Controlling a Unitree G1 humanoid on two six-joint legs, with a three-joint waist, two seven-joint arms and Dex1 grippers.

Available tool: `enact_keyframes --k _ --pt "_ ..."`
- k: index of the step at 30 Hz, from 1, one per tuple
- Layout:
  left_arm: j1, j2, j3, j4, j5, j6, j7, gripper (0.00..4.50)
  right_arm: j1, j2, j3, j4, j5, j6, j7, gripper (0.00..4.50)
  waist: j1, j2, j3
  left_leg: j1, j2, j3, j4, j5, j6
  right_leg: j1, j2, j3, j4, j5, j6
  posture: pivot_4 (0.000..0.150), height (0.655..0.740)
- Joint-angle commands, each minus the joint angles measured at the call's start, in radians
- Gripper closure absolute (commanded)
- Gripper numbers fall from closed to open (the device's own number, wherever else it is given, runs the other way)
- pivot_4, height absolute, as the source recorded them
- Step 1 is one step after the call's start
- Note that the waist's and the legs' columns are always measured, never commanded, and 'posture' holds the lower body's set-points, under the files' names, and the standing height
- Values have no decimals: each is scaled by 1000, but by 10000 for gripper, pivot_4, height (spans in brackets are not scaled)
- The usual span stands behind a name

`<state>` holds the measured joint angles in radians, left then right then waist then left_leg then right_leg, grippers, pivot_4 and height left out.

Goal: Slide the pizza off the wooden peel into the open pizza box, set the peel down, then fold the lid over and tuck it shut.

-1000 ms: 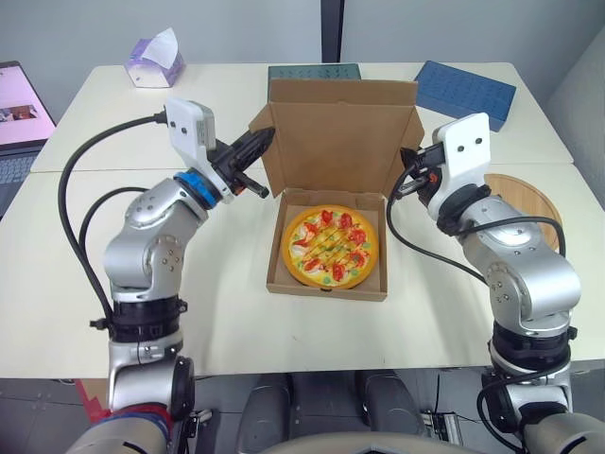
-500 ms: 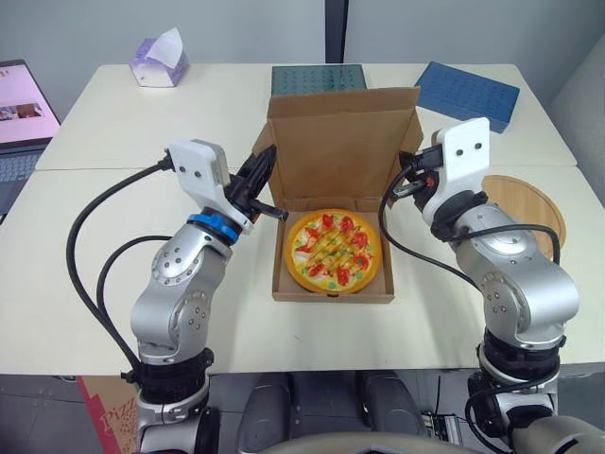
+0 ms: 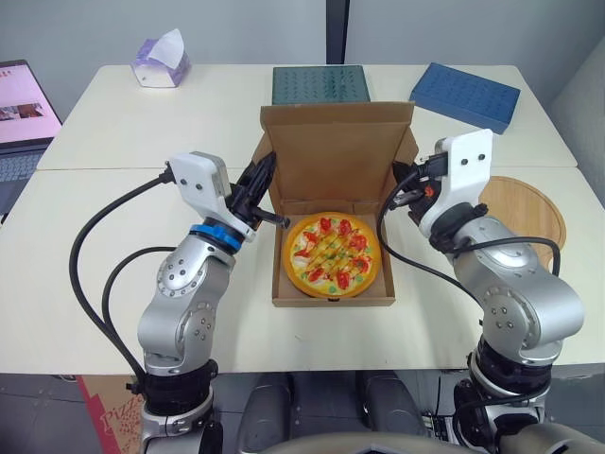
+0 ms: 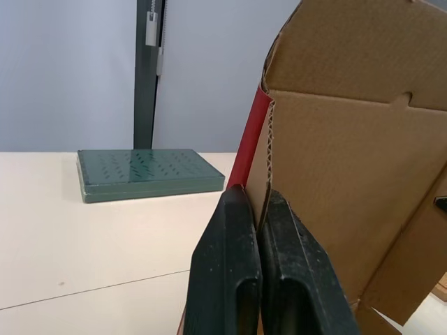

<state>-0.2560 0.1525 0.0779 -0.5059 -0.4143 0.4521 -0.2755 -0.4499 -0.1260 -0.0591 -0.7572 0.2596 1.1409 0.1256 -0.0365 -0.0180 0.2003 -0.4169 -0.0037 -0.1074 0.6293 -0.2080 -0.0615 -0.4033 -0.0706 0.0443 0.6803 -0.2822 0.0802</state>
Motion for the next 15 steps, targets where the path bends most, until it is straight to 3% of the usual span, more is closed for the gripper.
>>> enact_keyframes --k 1,15 --pt "-10 -15 -93 -26 -8 -9 -33 44901 -8 30 53 -37 88 -1 58 45000 0 0 0 0 0 0 0 0 0 0 0 0 0 0 0 1500 7279" --pt "-4 -60 -138 -52 -37 -10 -61 44901 -64 100 -14 -20 150 108 54 45000 4 0 0 0 0 0 0 0 0 1 0 0 0 0 0 1500 7279"
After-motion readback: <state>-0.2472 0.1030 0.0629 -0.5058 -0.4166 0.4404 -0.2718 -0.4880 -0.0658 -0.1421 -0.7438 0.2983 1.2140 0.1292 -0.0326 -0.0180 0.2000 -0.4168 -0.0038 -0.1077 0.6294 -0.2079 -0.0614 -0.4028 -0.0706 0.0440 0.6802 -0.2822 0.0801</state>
